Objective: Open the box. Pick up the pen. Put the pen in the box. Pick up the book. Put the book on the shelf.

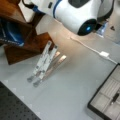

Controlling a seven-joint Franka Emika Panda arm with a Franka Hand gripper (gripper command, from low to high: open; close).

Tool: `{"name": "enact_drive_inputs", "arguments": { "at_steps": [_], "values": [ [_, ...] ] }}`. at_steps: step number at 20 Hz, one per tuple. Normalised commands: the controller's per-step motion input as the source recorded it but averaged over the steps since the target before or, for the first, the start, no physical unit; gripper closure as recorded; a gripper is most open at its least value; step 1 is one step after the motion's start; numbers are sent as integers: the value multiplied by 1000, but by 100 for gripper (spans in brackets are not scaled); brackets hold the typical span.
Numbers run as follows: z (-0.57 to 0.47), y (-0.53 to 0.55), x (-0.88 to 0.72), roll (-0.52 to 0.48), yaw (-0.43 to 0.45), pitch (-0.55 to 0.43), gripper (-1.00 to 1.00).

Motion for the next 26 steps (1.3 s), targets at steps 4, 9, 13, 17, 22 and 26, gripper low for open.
{"name": "enact_drive_inputs", "arguments": {
  "at_steps": [4,9,13,17,22,26],
  "values": [
    [166,-55,-224,90,263,60,-100],
    [105,-29,-133,71,228,50,-100],
    [110,82,-17,51,152,52,-100],
    [132,252,138,71,22,60,-100],
    [90,341,280,137,-192,44,-100],
    [-17,491,453,257,-517,-8,-100]
  ]
}}
